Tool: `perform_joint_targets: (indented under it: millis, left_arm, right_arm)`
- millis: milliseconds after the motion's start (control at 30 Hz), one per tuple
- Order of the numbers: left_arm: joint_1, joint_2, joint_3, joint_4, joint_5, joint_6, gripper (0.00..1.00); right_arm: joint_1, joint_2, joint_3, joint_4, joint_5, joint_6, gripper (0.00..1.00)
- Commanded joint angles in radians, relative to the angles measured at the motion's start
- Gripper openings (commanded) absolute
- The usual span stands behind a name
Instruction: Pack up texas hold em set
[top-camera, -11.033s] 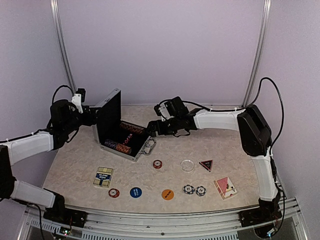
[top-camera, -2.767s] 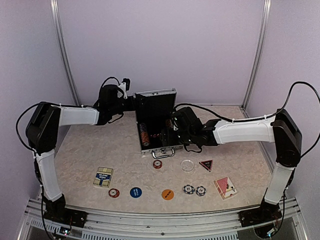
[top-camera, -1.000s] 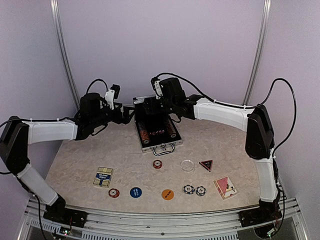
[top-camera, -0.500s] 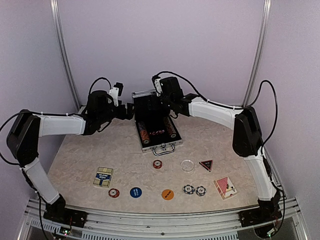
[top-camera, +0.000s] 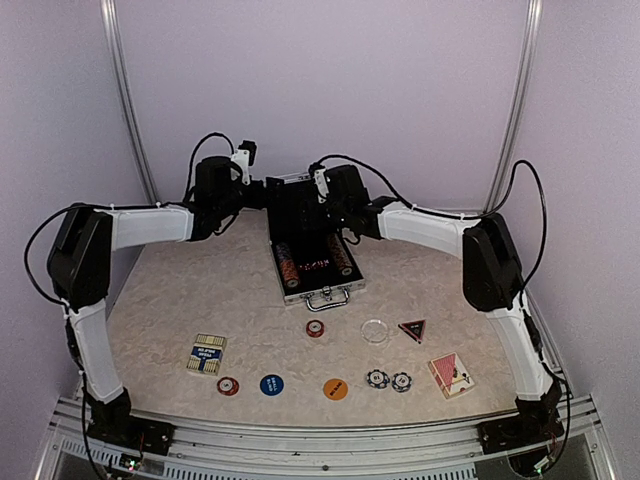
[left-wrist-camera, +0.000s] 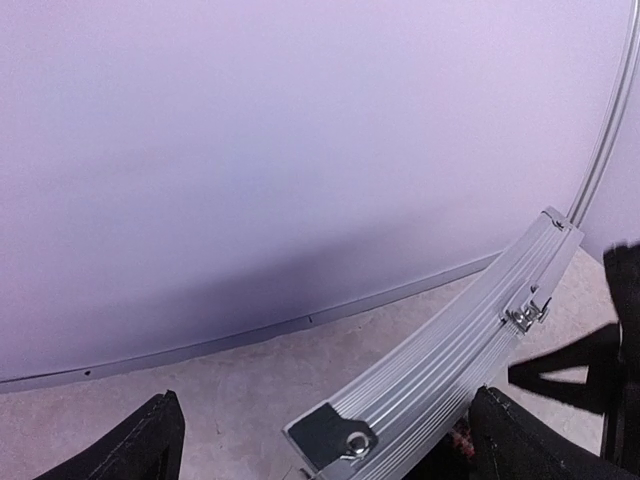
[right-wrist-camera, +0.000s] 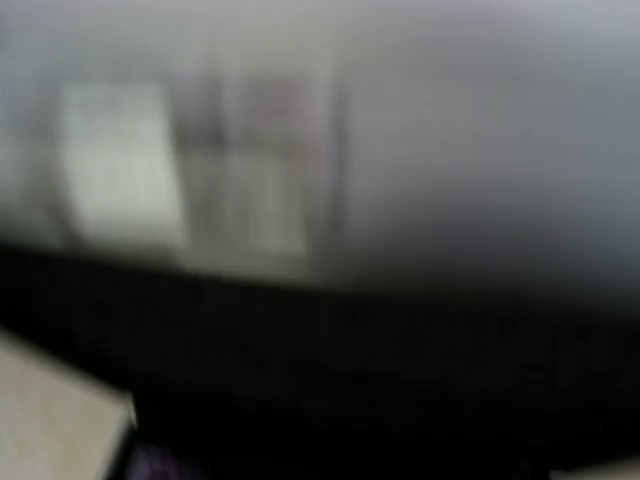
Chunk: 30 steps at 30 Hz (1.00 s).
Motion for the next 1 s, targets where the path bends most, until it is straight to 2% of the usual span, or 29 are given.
perform_joint_targets:
  millis: [0, 133, 300, 667, 967]
  left_arm:
    - [0.004, 0.074, 0.092, -0.045, 0.004, -0.034, 0.99]
    - [0.003, 0.119, 0.142, -0.061, 0.002, -0.056, 0.99]
    - [0.006, 0.151, 0.185, -0.07, -0.001, -0.087, 0.99]
    - [0.031, 0.202, 0.225, -0.079, 0.038, -0.187, 0.99]
    - [0.036, 0.219, 0.26, -0.109, 0.046, -0.187, 0.99]
  right_arm:
    - [0.0, -0.113, -0.192, 0.036, -0.048, 0.034, 0.83]
    - [0.013, -0.163, -0.285, -0.002, -0.054, 0.039, 0.83]
    - [0.054, -0.195, -0.406, -0.03, 0.007, 0.02, 0.83]
    - [0.1, -0.188, -0.481, -0.078, 0.078, 0.006, 0.83]
    - [0.142, -0.163, -0.527, -0.108, 0.11, -0.016, 0.82]
